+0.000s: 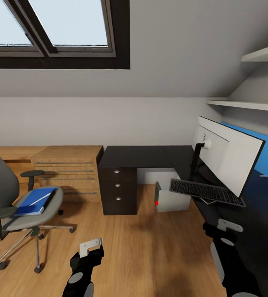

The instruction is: In the bedroom, organize the workspace by keeping the computer under the desk, ensuring the monitor is on the desk, placing the keyboard on the desk next to the monitor, placing the mouse on the desk next to the keyboard, moving the folder from the swivel chair onto the desk next to the mouse, stacking the notebook on top of the folder with the pen on top of the notebook, and positioning the swivel chair next to the desk.

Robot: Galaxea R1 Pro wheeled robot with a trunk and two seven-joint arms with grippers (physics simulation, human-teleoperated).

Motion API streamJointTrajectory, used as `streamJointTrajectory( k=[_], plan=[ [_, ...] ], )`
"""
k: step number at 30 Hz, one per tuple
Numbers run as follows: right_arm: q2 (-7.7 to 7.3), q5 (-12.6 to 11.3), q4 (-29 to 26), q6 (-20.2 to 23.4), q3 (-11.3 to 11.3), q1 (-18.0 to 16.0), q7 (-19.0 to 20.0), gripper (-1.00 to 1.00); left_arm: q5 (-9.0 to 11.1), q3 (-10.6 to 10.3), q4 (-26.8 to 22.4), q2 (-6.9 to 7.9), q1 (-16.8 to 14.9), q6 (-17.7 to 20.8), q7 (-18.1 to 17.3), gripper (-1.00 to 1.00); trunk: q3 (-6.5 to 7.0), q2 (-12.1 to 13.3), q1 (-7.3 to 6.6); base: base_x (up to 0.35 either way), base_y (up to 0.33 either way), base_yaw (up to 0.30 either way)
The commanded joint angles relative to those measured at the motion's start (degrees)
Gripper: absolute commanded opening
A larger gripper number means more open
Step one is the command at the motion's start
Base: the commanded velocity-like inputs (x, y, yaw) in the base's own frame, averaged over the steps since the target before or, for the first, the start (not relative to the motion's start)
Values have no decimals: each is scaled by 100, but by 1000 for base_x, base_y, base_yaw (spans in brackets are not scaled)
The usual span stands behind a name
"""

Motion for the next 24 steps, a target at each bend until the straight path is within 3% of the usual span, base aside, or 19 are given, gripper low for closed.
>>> streamJointTrajectory(
  k=[1, 6, 13, 22, 24],
  plan=[
    [-3, 38, -9, 43, -12, -4, -5, 100, 49, -11, -7, 2, -4, 17, 45, 100, -7, -4, 0, 3, 3, 0],
    [-26, 36, 21, 37, -68, -5, -2, 100, 48, -11, -6, 2, -4, 17, 45, 100, -7, -4, 0, 1, 1, 0],
    [-173, 19, 37, 38, -189, -1, 1, 100, 34, -18, -9, -4, -4, 10, 46, 100, -7, -4, 0, 0, 0, 0],
    [-184, 24, -203, 38, -201, -5, -14, 100, 40, -25, -3, -8, -4, 8, 45, 100, -7, -4, 0, 39, 0, 0],
    [-198, 29, -211, 35, -203, -5, -17, 100, 34, -142, 82, -8, -4, 8, 51, 100, -7, -4, 0, 232, 0, 0]
  ],
)
